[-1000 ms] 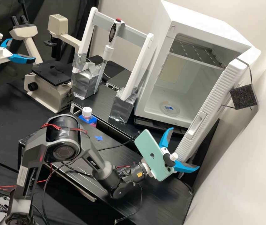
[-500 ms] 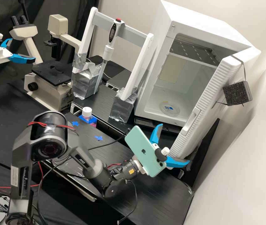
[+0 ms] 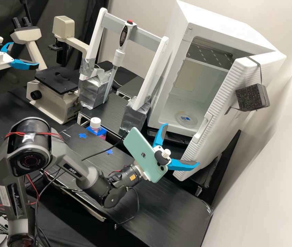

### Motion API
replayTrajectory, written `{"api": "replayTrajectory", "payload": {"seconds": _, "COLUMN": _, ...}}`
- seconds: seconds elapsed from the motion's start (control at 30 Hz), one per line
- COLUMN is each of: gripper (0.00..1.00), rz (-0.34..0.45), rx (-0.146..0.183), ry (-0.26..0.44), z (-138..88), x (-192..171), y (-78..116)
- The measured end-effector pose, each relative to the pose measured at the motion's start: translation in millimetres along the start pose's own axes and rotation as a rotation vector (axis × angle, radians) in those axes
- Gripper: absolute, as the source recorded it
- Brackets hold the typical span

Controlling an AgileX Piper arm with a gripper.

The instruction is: Close the door

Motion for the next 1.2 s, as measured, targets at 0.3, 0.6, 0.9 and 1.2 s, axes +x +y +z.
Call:
{"api": "replayTrajectory", "payload": {"seconds": 0.3, "gripper": 1.0, "rz": -0.049, "rx": -0.004, "ry": 0.042, "z": -20.1, "x": -5.4, "y": -12.3}}
{"api": "replayTrajectory", "payload": {"seconds": 0.6, "gripper": 1.0, "rz": -0.112, "rx": -0.037, "ry": 0.229, "z": -58.2, "x": -19.9, "y": -24.6}}
{"api": "replayTrajectory", "payload": {"seconds": 0.9, "gripper": 1.0, "rz": -0.187, "rx": -0.019, "ry": 0.289, "z": -68.3, "x": -7.2, "y": -41.0}}
{"api": "replayTrajectory", "payload": {"seconds": 1.2, "gripper": 1.0, "rz": -0.257, "rx": -0.013, "ry": 0.342, "z": -72.7, "x": 16.7, "y": -54.6}}
